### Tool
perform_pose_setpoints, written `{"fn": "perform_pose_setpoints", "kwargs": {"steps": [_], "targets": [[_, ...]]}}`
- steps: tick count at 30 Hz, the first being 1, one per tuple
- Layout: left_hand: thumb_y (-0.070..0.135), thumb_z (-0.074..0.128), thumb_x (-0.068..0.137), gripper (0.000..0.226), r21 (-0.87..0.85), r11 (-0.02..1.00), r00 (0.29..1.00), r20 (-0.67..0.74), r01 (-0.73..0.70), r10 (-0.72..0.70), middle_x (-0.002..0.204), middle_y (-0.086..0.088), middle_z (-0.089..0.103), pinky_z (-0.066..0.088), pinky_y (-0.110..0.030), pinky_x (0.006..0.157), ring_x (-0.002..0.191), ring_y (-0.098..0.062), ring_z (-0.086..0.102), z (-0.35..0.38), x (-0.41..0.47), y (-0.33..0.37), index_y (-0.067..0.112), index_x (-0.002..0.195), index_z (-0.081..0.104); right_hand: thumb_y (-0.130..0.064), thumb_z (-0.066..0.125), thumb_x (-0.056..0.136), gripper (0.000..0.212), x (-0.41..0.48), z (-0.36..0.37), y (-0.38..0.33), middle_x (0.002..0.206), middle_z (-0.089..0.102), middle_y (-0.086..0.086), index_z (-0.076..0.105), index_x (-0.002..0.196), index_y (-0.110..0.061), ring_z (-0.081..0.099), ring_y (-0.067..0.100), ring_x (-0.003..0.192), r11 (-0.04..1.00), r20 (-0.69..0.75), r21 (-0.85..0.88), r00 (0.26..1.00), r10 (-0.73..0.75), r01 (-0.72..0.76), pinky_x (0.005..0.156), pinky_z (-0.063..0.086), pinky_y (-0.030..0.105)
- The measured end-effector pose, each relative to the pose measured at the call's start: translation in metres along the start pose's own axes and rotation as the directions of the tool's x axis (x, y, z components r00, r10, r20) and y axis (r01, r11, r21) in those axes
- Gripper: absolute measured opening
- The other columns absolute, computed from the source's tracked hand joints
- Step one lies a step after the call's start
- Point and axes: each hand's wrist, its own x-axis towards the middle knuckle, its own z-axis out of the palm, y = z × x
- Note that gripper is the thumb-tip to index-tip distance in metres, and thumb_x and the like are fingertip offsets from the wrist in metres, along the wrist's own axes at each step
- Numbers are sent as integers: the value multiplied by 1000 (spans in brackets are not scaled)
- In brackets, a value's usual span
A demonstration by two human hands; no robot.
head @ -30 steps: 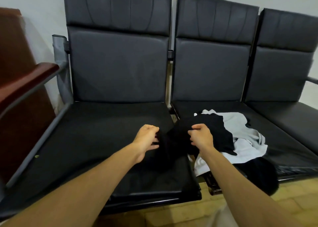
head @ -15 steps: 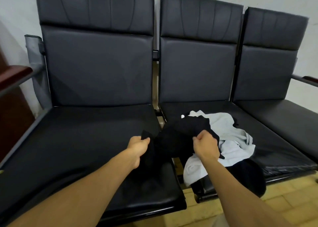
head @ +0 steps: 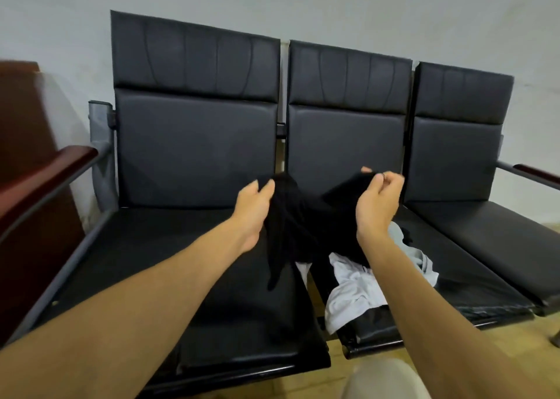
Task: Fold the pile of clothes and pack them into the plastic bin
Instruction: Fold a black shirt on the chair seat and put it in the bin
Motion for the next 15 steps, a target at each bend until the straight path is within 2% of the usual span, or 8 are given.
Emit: {"fn": "perform_pose_setpoints", "kwargs": {"steps": [2,5,9,11,13,15], "targets": [[28,45,102,26,-3,998,998,-1,-70,70,117,3,67,48,-35,96,109,-15,62,-7,-4,21,22,119,63,-16,35,103,7,1,7,-16,76,47,-12,40,100,-13,49,-3,62,996,14,26,996,-84,84,55,36,6],[26,43,103,27,43,996,996,-15,-83,83,115,3,68,50,-37,95,109,-17,63,-27,-17,31,20,120,63,-18,35,103,8,-8,19,-23,76,44,-7,40,100,-13,43,4,64,1000,108,7,994,15,-16,51,36,6],[25,41,103,29,-177,974,989,-72,-138,127,117,-3,69,52,-39,91,107,-20,66,-59,-26,49,15,121,61,-21,36,103,10,-21,38,-41,75,45,-10,43,99,-15,43,3,64,992,103,110,993,-66,54,58,38,13],[25,41,103,29,-200,970,987,-106,-140,121,115,-4,70,53,-38,87,107,-21,66,-76,-30,54,14,120,62,-23,34,103,11,-29,52,-46,76,43,-9,42,101,-15,41,3,65,995,183,104,983,-17,-2,58,38,14],[24,42,103,28,-183,975,985,-143,-125,99,115,-3,70,52,-37,90,108,-21,65,-93,-38,50,14,119,63,-23,34,103,12,-43,64,-44,77,43,-9,43,102,-15,41,5,66,996,263,81,964,26,-49,59,36,20],[24,44,102,26,-242,959,975,-200,-147,98,116,-2,70,52,-38,91,108,-20,66,-110,-44,47,17,118,64,-23,36,103,11,-57,74,-40,76,44,-9,44,100,-16,42,5,66,993,278,121,960,-26,-8,61,37,21]]}}
